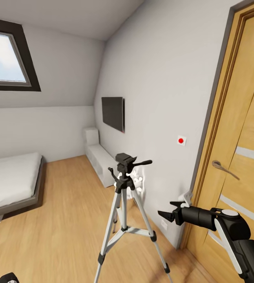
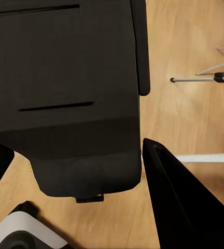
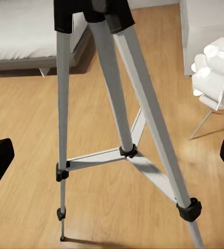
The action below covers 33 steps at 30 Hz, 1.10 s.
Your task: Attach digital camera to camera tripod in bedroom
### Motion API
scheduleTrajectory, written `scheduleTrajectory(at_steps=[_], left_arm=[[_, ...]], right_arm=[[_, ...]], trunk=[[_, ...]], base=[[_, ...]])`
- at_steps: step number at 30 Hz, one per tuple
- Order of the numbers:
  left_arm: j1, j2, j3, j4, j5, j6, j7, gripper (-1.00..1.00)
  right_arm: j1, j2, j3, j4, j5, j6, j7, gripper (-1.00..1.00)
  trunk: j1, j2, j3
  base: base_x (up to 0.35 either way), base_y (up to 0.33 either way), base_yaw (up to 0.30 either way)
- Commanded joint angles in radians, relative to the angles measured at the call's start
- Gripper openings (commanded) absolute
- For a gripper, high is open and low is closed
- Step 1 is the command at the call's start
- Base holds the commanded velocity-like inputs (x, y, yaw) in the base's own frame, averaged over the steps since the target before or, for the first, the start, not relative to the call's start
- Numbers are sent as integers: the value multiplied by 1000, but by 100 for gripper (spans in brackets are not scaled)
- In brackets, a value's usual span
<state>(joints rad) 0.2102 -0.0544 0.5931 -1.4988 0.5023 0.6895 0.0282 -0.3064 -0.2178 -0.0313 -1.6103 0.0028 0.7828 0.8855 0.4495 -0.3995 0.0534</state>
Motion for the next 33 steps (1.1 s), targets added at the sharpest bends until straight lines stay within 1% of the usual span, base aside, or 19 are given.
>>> scheduleTrajectory(at_steps=[1,3,7,20,24,28,31,32,33], left_arm=[[0,0,5,-1,7,5,0,-100],[0,1,21,-1,7,6,-2,-100],[0,3,30,-1,5,7,-3,-100],[0,4,34,-1,3,6,-2,-100],[0,3,34,-1,2,7,-2,-100],[0,2,34,-1,1,6,-2,-100],[0,2,34,-2,1,6,-2,-100],[0,2,34,-2,2,6,-2,-100],[0,2,34,-2,2,6,-3,-100]], right_arm=[[0,0,0,0,2,6,5,100],[9,0,1,0,5,5,5,100],[20,0,2,0,6,4,6,100],[25,-3,4,0,8,4,6,100],[26,-4,4,0,7,4,6,100],[27,-5,4,0,8,3,8,100],[29,-6,4,0,8,1,29,100],[29,-8,4,0,9,-1,62,100],[30,-9,4,0,9,-2,72,100]], trunk=[[1,-1,0],[1,-1,0],[1,-1,0],[1,-1,6],[1,-1,7],[1,-1,7],[1,-1,7],[1,-1,7],[1,-1,7]], base=[[62,-55,0],[37,-33,0],[14,-12,45],[2,-27,206],[0,-152,143],[0,-273,43],[0,-309,9],[0,-166,4],[0,-133,3]])
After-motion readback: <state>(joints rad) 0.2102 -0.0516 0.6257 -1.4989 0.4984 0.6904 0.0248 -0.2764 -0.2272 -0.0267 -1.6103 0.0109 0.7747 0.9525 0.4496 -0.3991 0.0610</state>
